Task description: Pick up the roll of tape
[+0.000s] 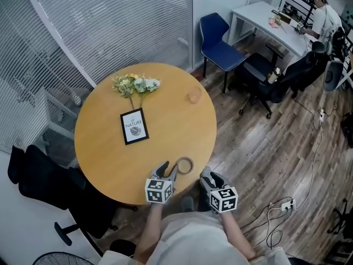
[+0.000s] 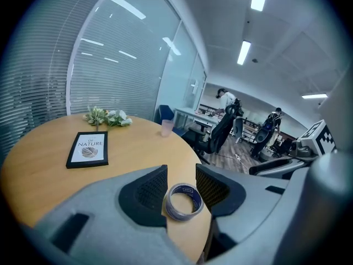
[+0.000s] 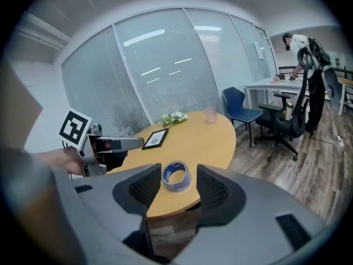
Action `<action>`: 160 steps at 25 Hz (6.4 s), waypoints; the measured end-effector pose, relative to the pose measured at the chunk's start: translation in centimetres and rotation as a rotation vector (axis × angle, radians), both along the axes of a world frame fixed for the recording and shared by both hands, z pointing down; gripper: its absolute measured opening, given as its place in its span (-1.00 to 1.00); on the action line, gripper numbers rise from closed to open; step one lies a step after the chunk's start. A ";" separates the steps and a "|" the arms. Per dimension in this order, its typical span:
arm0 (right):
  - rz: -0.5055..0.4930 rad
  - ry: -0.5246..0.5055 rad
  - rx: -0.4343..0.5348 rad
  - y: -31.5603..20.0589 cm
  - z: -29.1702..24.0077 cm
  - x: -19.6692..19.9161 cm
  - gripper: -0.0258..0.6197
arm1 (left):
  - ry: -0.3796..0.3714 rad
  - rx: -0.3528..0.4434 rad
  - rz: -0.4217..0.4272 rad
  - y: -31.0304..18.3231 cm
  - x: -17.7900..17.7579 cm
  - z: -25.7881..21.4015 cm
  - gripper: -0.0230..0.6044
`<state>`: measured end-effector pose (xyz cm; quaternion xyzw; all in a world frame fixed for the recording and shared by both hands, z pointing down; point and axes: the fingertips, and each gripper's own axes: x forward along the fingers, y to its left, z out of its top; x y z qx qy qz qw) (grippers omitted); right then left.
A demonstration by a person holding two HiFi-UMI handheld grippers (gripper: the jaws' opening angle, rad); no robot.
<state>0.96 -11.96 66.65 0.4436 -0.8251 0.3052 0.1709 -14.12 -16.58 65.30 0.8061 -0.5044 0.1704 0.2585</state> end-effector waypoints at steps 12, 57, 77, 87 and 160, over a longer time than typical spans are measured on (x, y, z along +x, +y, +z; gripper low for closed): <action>-0.012 -0.006 -0.020 -2.6 0.8 2.1 -0.31 | -0.031 -0.062 0.005 -2.3 1.7 2.8 -0.42; -0.076 -0.008 -0.114 -9.3 4.8 2.6 -0.34 | -0.217 -0.367 0.131 -4.3 1.9 15.4 -0.45; -0.043 -0.012 -0.090 -9.3 4.0 3.2 -0.35 | -0.270 -0.351 0.192 -4.1 2.8 15.5 -0.73; -0.041 -0.005 -0.062 -7.9 2.5 2.5 -0.35 | -0.222 -0.302 0.144 -3.8 1.9 12.8 -0.74; 0.062 -0.015 0.097 7.6 -0.9 1.6 -0.82 | -0.173 0.157 0.076 6.3 0.0 -2.7 -0.74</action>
